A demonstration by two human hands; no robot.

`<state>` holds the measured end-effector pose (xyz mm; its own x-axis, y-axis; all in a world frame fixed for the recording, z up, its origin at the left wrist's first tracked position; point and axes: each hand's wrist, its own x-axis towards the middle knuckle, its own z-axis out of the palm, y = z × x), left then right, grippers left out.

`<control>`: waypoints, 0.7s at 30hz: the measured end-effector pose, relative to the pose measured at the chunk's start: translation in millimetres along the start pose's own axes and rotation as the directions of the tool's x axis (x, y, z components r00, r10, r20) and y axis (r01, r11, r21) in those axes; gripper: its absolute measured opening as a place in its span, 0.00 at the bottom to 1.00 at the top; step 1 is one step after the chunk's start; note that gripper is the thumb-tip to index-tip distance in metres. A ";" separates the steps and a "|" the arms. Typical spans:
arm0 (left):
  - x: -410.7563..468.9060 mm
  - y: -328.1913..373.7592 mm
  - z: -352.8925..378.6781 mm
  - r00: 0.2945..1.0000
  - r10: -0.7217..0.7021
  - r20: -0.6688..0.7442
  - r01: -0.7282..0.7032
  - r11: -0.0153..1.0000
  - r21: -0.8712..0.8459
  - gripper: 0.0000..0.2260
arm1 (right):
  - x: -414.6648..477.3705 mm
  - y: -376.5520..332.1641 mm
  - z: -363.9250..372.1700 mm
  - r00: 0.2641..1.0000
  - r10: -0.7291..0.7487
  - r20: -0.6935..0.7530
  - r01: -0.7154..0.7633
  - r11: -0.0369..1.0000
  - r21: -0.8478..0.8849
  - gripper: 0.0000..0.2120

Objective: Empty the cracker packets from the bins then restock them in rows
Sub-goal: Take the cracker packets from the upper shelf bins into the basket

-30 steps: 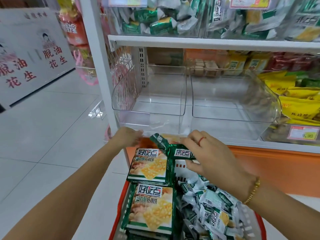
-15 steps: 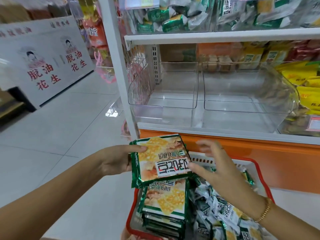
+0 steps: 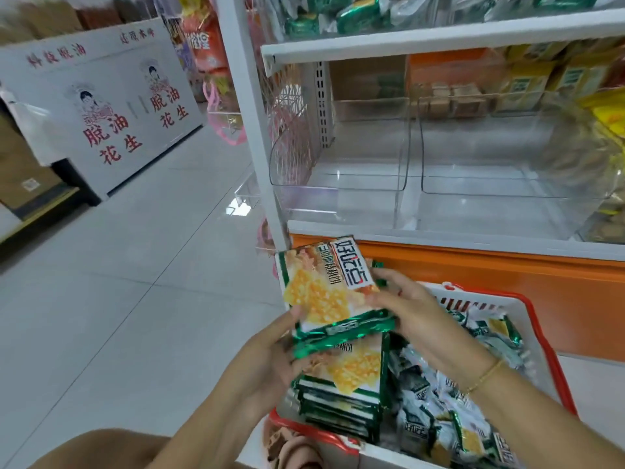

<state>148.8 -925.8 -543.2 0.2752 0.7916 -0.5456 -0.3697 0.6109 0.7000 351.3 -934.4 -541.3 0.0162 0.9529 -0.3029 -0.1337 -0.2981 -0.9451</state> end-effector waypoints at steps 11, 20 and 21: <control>0.1 -60.8 -32.0 0.965 -0.070 -0.252 0.067 0.998 -0.020 0.10 | 44.0 12.8 -31.0 0.969 0.171 0.179 -0.122 0.958 -0.258 0.15; 15.5 -66.0 -48.8 0.956 -0.073 -0.285 0.113 0.985 0.127 0.10 | 36.9 60.1 -53.9 0.971 0.180 -0.156 -0.205 0.965 -0.164 0.20; 18.3 -64.5 -46.7 0.957 -0.064 -0.282 0.110 0.983 0.148 0.11 | 35.9 61.5 -52.7 0.971 0.183 -0.154 -0.208 0.965 -0.161 0.22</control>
<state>136.3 -951.1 -619.8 0.0364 0.7158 -0.6973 -0.2023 0.6886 0.6963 396.0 -921.5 -616.7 0.1434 0.8620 -0.4863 0.0271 -0.4946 -0.8687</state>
